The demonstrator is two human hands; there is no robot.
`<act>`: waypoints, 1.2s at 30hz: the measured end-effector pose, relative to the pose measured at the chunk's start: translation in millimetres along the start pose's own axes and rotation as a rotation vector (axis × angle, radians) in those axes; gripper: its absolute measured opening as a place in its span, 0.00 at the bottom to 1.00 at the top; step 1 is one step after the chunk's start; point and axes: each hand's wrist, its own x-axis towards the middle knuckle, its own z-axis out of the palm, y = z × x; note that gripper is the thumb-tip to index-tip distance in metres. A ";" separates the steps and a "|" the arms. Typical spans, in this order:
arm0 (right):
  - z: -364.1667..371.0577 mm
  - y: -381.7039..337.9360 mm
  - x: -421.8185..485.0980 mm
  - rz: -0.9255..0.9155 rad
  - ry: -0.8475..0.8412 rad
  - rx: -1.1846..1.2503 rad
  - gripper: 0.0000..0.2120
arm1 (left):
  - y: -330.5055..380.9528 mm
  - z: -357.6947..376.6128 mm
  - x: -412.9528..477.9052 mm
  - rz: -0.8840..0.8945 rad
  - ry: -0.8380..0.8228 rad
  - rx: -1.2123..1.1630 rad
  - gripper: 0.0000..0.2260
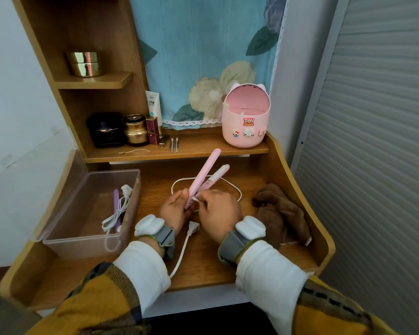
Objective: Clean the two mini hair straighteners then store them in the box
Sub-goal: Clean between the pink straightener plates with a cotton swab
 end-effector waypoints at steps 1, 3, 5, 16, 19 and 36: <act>0.1 -0.3 -0.4 -0.006 0.006 0.011 0.09 | 0.5 -0.3 0.4 -0.010 -0.003 -0.023 0.09; 1.9 -1.2 -2.3 -0.025 -0.015 -0.009 0.08 | 1.0 -1.1 0.8 -0.024 -0.001 -0.043 0.10; 1.9 1.7 -2.3 0.009 -0.010 -0.019 0.09 | -0.1 -0.7 1.8 -0.027 0.006 -0.029 0.09; 2.8 5.8 4.0 0.118 0.055 0.037 0.09 | -1.3 -3.0 3.1 0.001 -0.026 0.123 0.10; 2.1 2.1 3.4 0.124 0.013 0.015 0.09 | -3.6 -3.4 4.6 0.016 -0.036 0.156 0.10; -1.1 13.2 7.8 0.183 0.022 0.267 0.07 | -9.2 -4.4 8.7 0.096 -0.112 0.250 0.13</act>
